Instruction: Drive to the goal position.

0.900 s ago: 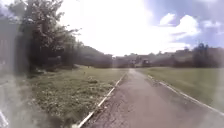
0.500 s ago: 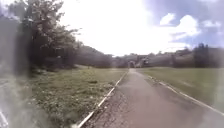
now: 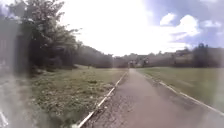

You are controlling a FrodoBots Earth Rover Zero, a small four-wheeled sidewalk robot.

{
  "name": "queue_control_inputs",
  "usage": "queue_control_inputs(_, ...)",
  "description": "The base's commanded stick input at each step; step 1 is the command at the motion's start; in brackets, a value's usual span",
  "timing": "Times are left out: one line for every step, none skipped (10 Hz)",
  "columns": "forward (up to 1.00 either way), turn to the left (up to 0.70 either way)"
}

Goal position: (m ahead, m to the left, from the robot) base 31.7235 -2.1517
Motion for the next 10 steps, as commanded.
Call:
queue_control_inputs(0.70,-0.35)
queue_control_inputs(0.70,-0.35)
queue_control_inputs(0.70,0.00)
queue_control_inputs(0.70,0.00)
queue_control_inputs(0.70,0.00)
queue_control_inputs(0.25,0.00)
queue_control_inputs(0.57,0.00)
queue_control_inputs(0.70,0.00)
queue_control_inputs(0.70,0.00)
queue_control_inputs(0.70,0.00)
